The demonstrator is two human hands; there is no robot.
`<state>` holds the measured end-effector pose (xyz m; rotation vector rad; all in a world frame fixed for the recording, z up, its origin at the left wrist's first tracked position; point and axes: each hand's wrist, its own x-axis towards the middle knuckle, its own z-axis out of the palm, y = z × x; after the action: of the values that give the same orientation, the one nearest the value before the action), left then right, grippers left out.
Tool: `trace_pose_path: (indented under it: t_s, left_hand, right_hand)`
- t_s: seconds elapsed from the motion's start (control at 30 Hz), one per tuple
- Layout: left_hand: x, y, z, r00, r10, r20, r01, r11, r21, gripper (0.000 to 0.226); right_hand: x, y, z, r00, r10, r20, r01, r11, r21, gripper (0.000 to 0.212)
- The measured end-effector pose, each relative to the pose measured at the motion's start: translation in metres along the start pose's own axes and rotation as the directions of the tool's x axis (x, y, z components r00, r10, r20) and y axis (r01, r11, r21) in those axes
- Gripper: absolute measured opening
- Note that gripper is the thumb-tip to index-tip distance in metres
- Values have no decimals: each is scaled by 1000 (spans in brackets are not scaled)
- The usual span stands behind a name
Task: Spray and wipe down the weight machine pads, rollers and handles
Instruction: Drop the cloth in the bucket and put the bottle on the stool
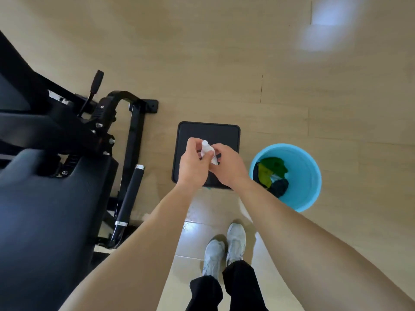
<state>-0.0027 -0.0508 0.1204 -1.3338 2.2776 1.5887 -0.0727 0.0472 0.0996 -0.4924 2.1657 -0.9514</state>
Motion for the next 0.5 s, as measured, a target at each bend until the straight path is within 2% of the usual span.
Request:
trace_pose_path:
  t_s: [0.2,0.5]
  left_hand:
    - [35,-48,19,998,9,-57,-7,1000,26,16]
    - [44,-79,32,999,20,-26,-18,998,57,19]
  right_hand:
    - [46,32,38,998,-53,-38,52,998,-45,25]
    - [55,64,67,996,-44,-81,42,999,-22,25]
